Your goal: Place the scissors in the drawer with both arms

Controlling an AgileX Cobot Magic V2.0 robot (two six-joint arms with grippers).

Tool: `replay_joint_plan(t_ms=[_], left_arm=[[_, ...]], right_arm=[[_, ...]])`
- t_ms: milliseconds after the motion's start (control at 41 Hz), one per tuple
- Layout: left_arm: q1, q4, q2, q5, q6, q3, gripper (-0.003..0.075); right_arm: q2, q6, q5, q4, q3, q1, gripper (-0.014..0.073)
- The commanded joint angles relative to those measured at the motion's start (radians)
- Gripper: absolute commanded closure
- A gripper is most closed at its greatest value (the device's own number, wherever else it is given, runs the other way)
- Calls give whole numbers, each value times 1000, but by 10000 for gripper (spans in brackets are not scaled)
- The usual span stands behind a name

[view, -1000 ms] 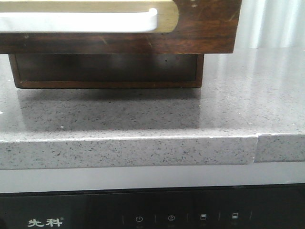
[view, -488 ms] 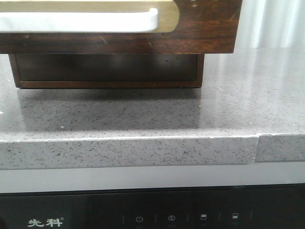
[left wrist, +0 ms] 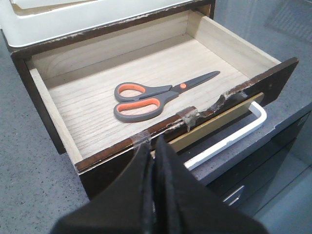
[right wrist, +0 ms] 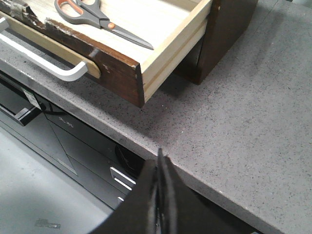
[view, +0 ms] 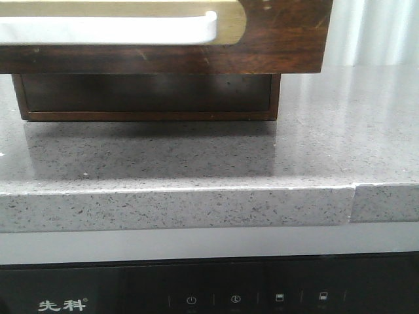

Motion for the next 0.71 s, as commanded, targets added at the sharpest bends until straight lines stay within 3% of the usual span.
replay_joint_plan(t_ms=[0,293,463,537,683], left_arm=[[-9,-8,7,-76,-3,-34,741],[0,-10,2,-76,-3,-30,741],[112,6,-49,-95,-3,44,741],[167,8,-93,-162,-3,126,741],[253,13,-204,-423,-3,358,741]], right_arm=[[7,-4,-71,4,-19,-1,711],[7,-4,-71,4,-19,-1,711],[7,-4,-70,4,-19,-1,711],[7,-4,-70,4,-19,-1,711],[7,-4,-70,4,-19,-1,711]])
